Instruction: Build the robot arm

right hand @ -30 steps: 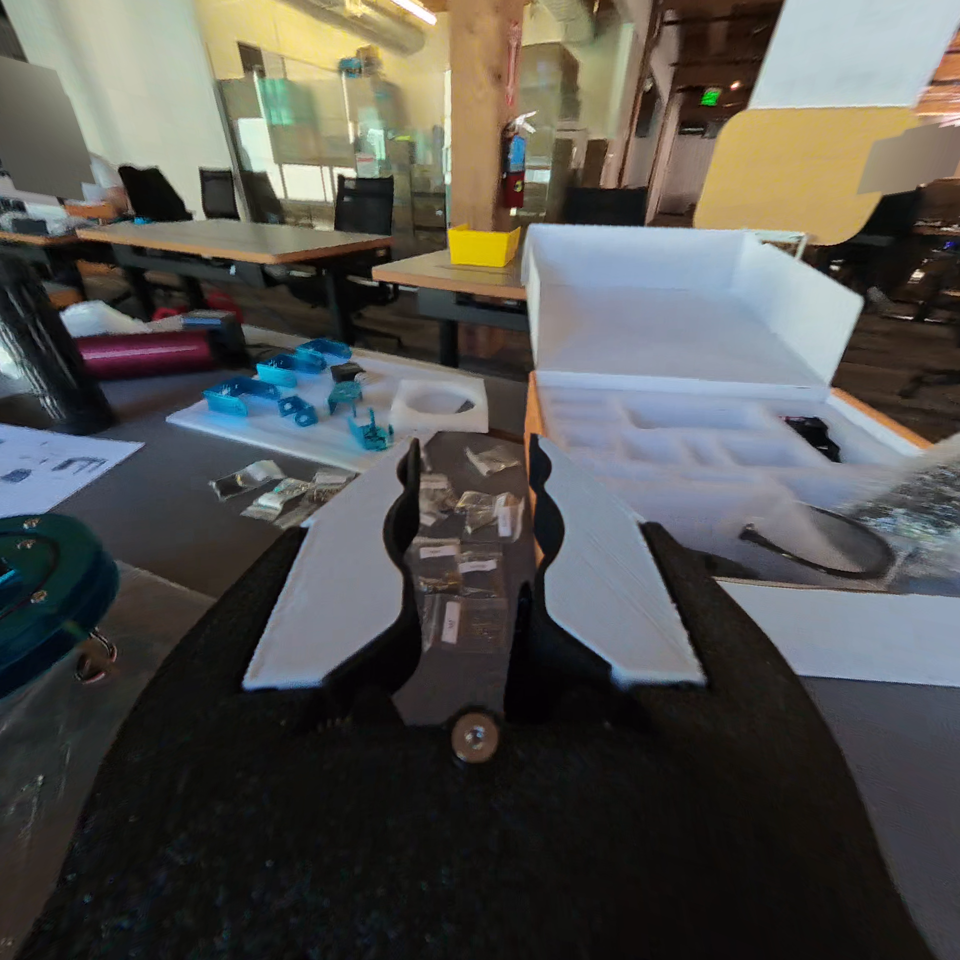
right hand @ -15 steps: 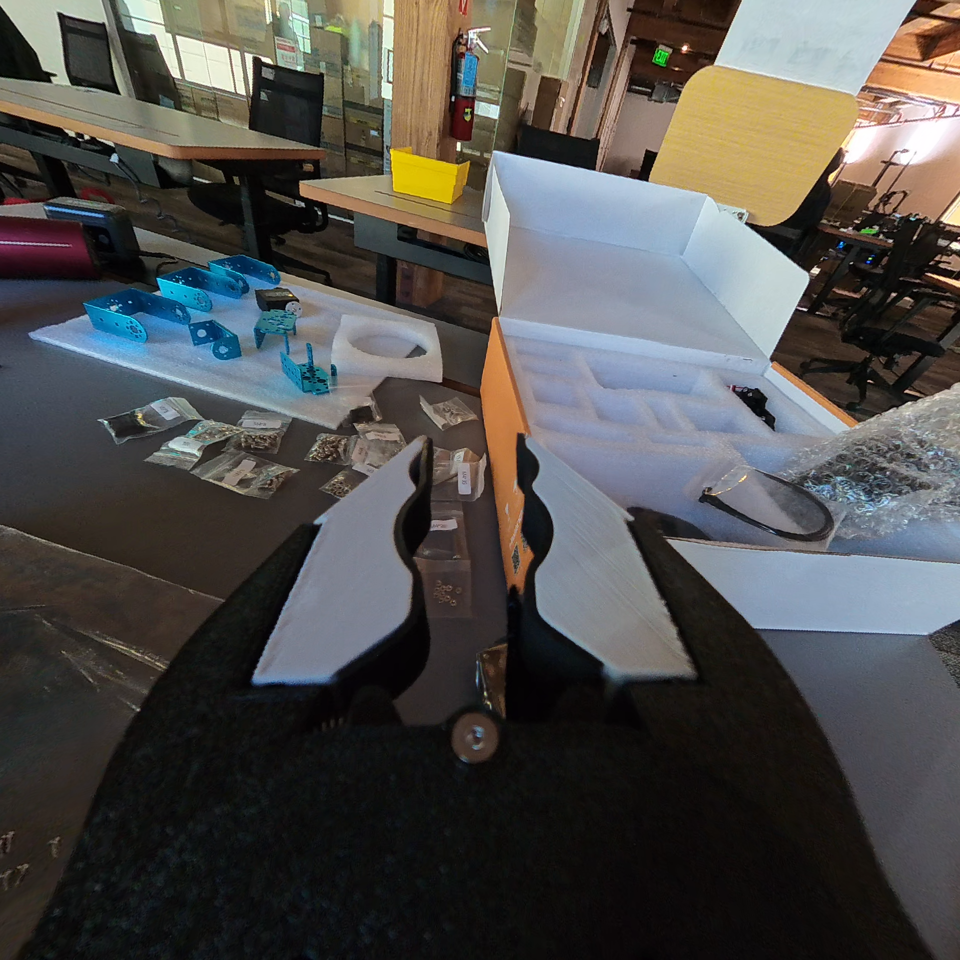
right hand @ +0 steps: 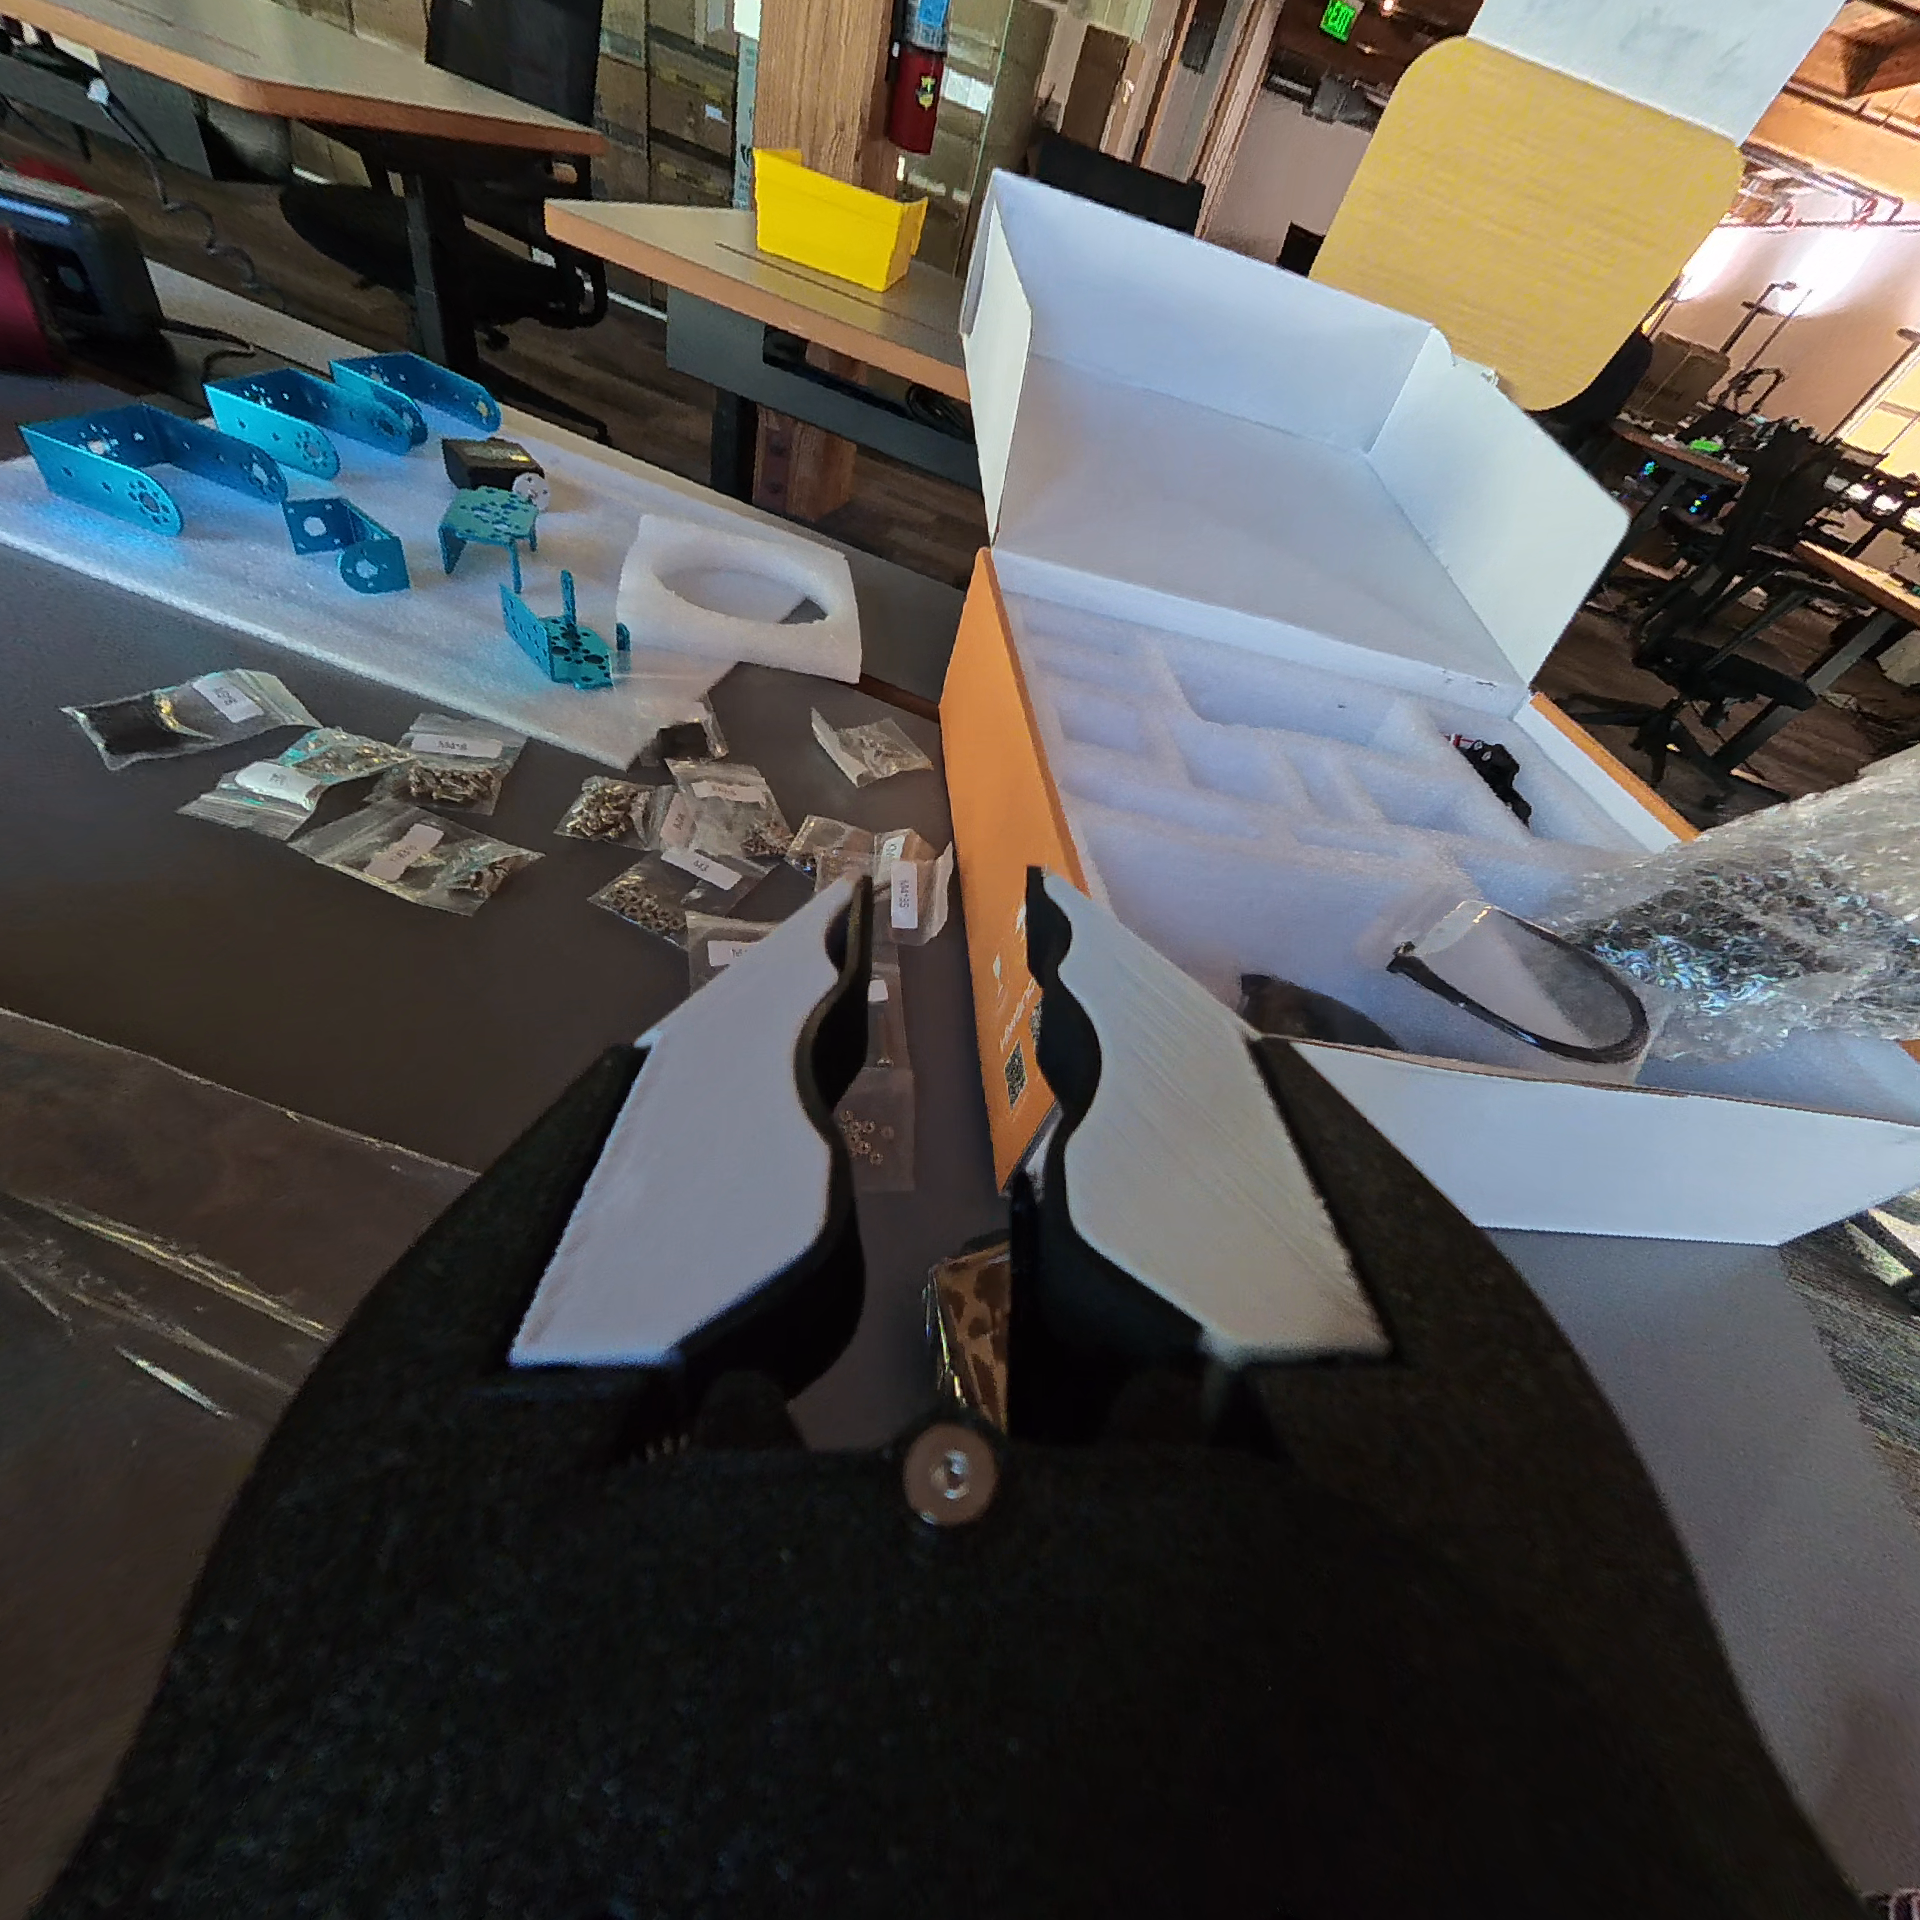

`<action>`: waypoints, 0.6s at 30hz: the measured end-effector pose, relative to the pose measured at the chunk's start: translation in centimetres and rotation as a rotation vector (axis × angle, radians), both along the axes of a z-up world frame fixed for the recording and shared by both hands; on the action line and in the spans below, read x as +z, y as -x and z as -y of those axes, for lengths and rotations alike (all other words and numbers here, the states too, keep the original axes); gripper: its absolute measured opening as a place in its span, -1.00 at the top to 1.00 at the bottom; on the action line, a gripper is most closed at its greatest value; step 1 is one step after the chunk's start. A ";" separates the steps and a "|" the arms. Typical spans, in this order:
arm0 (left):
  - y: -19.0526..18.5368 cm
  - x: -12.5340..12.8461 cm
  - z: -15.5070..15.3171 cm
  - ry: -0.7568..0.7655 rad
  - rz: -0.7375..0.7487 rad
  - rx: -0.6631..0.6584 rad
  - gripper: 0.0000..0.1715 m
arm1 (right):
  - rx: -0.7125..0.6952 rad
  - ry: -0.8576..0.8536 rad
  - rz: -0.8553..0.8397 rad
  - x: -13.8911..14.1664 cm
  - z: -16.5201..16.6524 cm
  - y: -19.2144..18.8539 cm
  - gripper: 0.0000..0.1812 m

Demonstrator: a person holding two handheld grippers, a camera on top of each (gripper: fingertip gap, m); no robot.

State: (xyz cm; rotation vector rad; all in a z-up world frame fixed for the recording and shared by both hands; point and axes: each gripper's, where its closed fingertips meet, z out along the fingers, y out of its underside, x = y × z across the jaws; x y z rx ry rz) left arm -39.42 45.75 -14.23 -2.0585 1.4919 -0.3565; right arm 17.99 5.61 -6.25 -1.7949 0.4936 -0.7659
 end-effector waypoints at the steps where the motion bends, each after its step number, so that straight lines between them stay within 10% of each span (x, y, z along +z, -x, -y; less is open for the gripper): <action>1: 0.7 -0.4 0.3 0.016 -0.016 -0.013 0.65 | 0.001 0.004 -0.007 -0.2 0.0 -0.1 0.70; 18: 1.4 -1.9 1.1 0.027 -0.065 -0.049 0.65 | -0.019 0.022 -0.024 -0.9 0.5 -0.6 0.70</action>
